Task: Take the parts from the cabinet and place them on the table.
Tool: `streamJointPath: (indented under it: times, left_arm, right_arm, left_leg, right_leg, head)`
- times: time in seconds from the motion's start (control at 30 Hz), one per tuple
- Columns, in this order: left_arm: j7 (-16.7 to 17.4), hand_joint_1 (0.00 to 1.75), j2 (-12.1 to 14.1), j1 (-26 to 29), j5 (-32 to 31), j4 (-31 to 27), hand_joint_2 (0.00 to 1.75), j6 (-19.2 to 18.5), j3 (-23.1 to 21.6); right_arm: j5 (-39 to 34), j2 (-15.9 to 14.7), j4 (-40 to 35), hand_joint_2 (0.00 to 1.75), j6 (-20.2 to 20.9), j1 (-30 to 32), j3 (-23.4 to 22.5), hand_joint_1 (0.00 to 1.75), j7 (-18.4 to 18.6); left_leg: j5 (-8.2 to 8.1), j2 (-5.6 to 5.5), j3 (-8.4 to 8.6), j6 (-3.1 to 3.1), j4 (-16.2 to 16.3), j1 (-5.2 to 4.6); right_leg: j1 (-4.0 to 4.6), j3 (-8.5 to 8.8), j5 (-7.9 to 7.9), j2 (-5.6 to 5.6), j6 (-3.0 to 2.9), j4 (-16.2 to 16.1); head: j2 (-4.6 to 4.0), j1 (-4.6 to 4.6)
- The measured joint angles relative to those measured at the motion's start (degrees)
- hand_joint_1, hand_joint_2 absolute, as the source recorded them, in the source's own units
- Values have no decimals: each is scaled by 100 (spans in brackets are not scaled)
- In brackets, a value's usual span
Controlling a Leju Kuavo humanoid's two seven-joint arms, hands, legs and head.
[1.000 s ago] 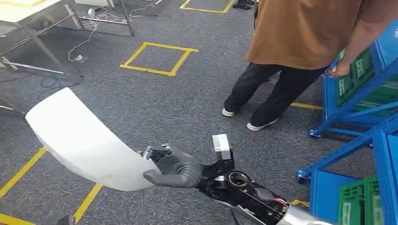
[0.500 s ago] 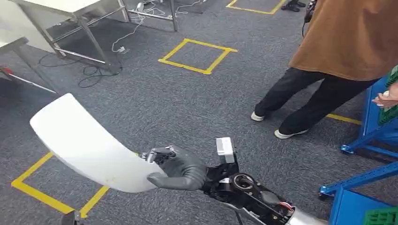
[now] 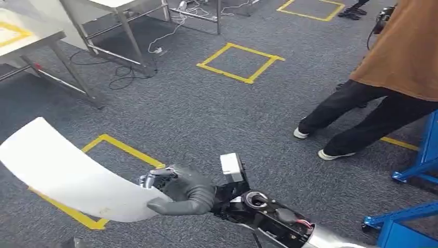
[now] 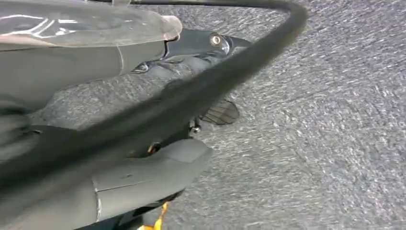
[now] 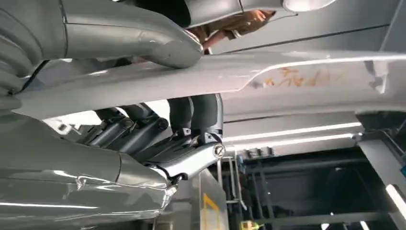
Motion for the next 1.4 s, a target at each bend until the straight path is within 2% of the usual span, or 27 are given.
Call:
streamJointPath:
  times: [0.03,0.1,0.17,0.2,0.23,0.3,0.33,0.37,0.5,0.57,0.6,0.67,0.7,0.73,0.8,0.83,0.87,0.9,1.0,1.03,1.1,1.17,1.2,1.27,1.33,1.37,1.4]
  left_arm:
    - [-2,0,0,4,2,0,175,2,0]
    - [-2,0,0,-6,2,0,175,2,0]
    - [-2,0,4,-5,2,0,175,2,0]
    - [-2,0,4,0,4,2,175,2,0]
    - [-2,0,4,3,4,0,175,2,0]
    - [-2,0,2,-1,4,0,175,2,0]
    - [-2,0,-4,-2,4,0,175,2,0]
    - [-2,0,-26,-8,2,0,175,2,0]
    - [-7,0,-11,39,6,2,175,4,0]
    - [-13,0,-9,28,4,2,175,4,0]
    - [-20,0,-9,-8,4,2,175,4,0]
    - [-31,0,-4,-13,4,2,175,2,0]
    - [-35,0,-4,-10,6,2,175,4,0]
    - [-37,0,-4,2,7,2,175,4,0]
    - [-48,0,13,9,6,2,175,4,0]
    - [-52,0,22,5,6,2,175,4,0]
    - [-57,0,11,-15,7,2,175,4,0]
    - [-59,0,20,-25,7,2,175,4,0]
    - [-59,0,17,2,4,2,175,4,0]
    - [-59,0,17,5,4,2,175,2,0]
    - [-57,0,15,-7,0,2,175,2,0]
    - [-57,0,17,-11,0,2,175,0,0]
    - [-57,0,17,-8,-2,2,175,0,0]
    - [-57,0,17,-1,0,2,175,0,0]
    - [-55,0,13,-4,0,2,175,0,0]
    - [-55,0,-13,-5,0,2,175,-2,0]
    - [-55,0,-13,-15,-2,2,175,-4,0]
  right_arm:
    - [0,2,0,175,7,-7,11,175,-2]
    - [0,7,0,175,17,-15,33,175,-9]
    - [2,7,26,175,17,-1,55,175,-7]
    - [2,7,33,175,15,4,70,175,-7]
    - [2,7,33,175,15,2,85,175,-7]
    - [2,7,33,175,17,-5,98,175,-7]
    - [2,7,33,175,17,-11,98,175,-7]
    - [2,7,35,175,17,-13,100,175,-7]
    - [11,20,35,175,17,-37,118,175,-7]
    - [15,37,37,175,17,-48,125,175,-11]
    - [18,39,37,175,17,-64,129,175,-15]
    - [31,39,53,175,17,-60,140,175,-13]
    - [35,39,68,175,17,-59,149,175,-11]
    - [37,39,77,175,17,-60,160,175,-11]
    - [35,39,81,175,17,-67,173,175,-11]
    - [35,39,81,175,17,-73,181,175,-11]
    - [35,39,81,175,18,-77,184,175,-13]
    - [33,39,81,175,15,-84,186,175,-11]
    - [35,39,81,175,22,-93,205,175,-13]
    - [35,39,81,175,20,-96,205,175,-13]
    - [28,39,81,175,20,-99,205,175,-15]
    - [28,35,94,175,4,-88,210,175,-13]
    - [28,33,107,175,4,-84,214,175,-13]
    - [28,33,120,175,2,-83,225,175,-13]
    - [28,33,120,175,-2,-86,229,175,-13]
    - [28,33,120,175,-2,-89,232,175,-13]
    - [28,31,125,175,-2,-91,232,175,-15]
  left_leg:
    - [-2,-26,25,28,-12,7]
    - [-2,-90,34,104,-8,-6]
    - [-11,-179,33,122,-4,-45]
    - [-12,-236,40,124,-2,-64]
    - [-15,-298,50,127,-1,-80]
    - [-16,-439,81,127,-2,-93]
    - [-17,-491,86,126,-4,-91]
    - [-12,-527,65,105,9,-111]
    - [79,-727,-7,-57,-42,-80]
    - [-169,-387,-146,-67,249,-86]
    - [-411,-259,-369,-94,679,-69]
    - [-804,-161,-852,-145,1672,-50]
    - [-822,-145,-956,-163,1881,-39]
    - [-712,-123,-912,-177,1793,-28]
    - [-243,-52,-422,-195,884,-1]
    - [-25,124,-81,-204,276,0]
    - [-43,312,60,-195,-32,-21]
    - [-21,178,48,-103,-18,-42]
    - [-54,71,34,13,9,-61]
    - [-40,39,58,66,-14,-34]
    - [-46,-33,69,134,-13,-44]
    - [-52,-124,64,152,-8,-71]
    - [-53,-178,69,155,-7,-88]
    - [-57,-314,92,161,-4,-113]
    - [-62,-444,125,158,-6,-129]
    - [-62,-484,120,157,-12,-105]
    - [-51,-555,94,136,4,-126]
  right_leg:
    - [-22,-66,-118,164,27,126]
    - [-22,-445,-604,381,20,1022]
    - [-12,-895,-921,436,12,1940]
    - [-11,-989,-890,439,-7,2075]
    - [-4,-929,-705,448,-42,1894]
    - [39,-487,-102,522,-144,862]
    - [60,-277,127,686,-199,358]
    - [57,-206,70,890,-241,186]
    - [57,-111,123,737,-246,20]
    - [14,-62,197,605,-285,-105]
    - [17,-71,206,520,-299,-108]
    - [27,-83,200,373,-296,-106]
    - [26,-86,198,309,-296,-106]
    - [25,-84,193,260,-291,-105]
    - [14,-71,168,164,-253,-94]
    - [13,-64,142,119,-214,-68]
    - [70,-84,102,91,-162,-32]
    - [82,-80,79,65,-135,-12]
    - [65,-34,43,-35,-60,-10]
    - [30,-68,-14,54,-4,25]
    - [25,-346,-446,355,13,714]
    - [29,-817,-842,425,10,1716]
    - [30,-979,-889,434,-4,2018]
    - [45,-875,-541,452,-72,1690]
    - [83,-435,41,595,-192,655]
    - [99,-294,147,849,-271,248]
    - [87,-244,155,864,-278,151]
  head:
    - [0,26]
    - [0,118]
    - [0,193]
    - [0,212]
    - [0,214]
    - [0,240]
    - [0,255]
    - [0,241]
    - [0,289]
    - [0,224]
    - [0,151]
    - [0,107]
    - [0,81]
    - [0,52]
    - [0,-2]
    - [0,-28]
    - [0,-70]
    - [0,-92]
    - [0,7]
    - [0,9]
    - [0,96]
    - [0,170]
    - [0,188]
    - [0,210]
    - [0,245]
    - [0,260]
    - [0,225]
